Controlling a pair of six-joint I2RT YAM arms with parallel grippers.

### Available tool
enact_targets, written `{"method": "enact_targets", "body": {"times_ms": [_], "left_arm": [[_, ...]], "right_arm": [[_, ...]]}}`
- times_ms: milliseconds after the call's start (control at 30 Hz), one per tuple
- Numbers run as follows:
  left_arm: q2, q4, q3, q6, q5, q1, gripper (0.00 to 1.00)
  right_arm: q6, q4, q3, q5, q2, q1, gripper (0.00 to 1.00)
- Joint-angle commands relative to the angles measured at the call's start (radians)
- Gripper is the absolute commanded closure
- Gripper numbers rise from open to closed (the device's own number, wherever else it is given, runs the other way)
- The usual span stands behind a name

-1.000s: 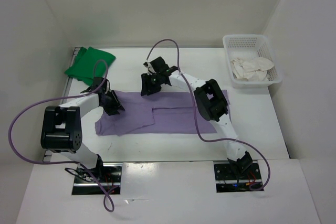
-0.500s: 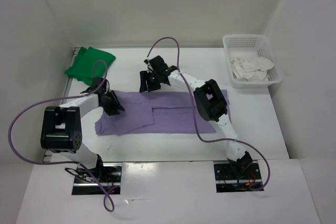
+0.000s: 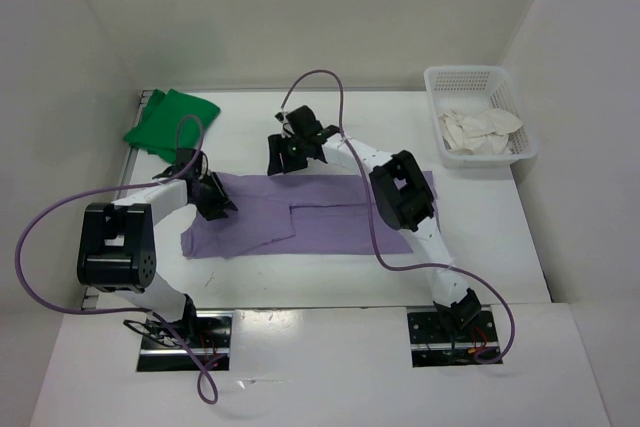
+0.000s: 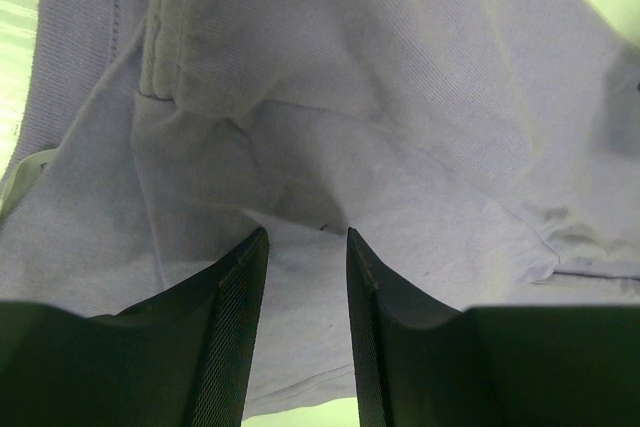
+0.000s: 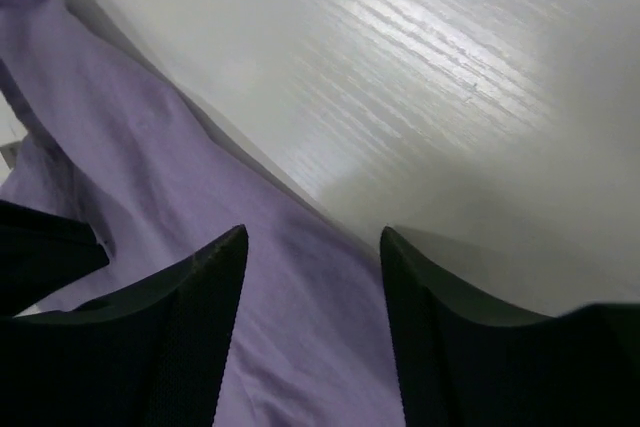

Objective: Fold and stack the t-shirts
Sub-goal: Fold the other side of the tshirt into a rectangle

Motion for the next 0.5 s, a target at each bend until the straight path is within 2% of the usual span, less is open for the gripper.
{"method": "enact_targets", "body": {"times_ms": [0, 67, 167, 200, 300, 333, 367, 467], "left_arm": [[0.002, -0.013, -0.031, -0.005, -0.022, 0.005, 0.55], [0.011, -0.013, -0.031, -0.005, -0.012, 0.005, 0.55], [0.011, -0.013, -0.031, -0.005, -0.012, 0.005, 0.55], [0.011, -0.013, -0.031, -0.005, -0.012, 0.005, 0.55], [0.011, -0.013, -0.031, -0.005, -0.012, 0.005, 0.55], [0.011, -0.013, -0.031, -0.005, -0.012, 0.005, 0.55], [0.011, -0.013, -0.031, -0.005, -0.012, 0.005, 0.55], [0.02, -0.022, -0.031, -0.005, -0.012, 0.005, 0.58]], "right_arm": [[-0.011, 0.003, -0.054, -0.089, -0.01, -0.001, 0.43], [-0.039, -0.029, -0.041, -0.101, -0.01, -0.001, 0.55], [-0.059, -0.06, -0.001, -0.123, 0.028, -0.001, 0.65], [-0.059, -0.06, 0.009, -0.123, 0.037, -0.001, 0.76], [-0.021, -0.038, 0.009, -0.11, 0.037, -0.012, 0.89], [-0.01, -0.038, 0.009, -0.101, 0.037, -0.023, 0.96], [0.004, -0.029, 0.02, -0.101, 0.037, -0.023, 1.0], [0.058, -0.02, 0.032, -0.068, 0.037, -0.076, 1.0]]}}
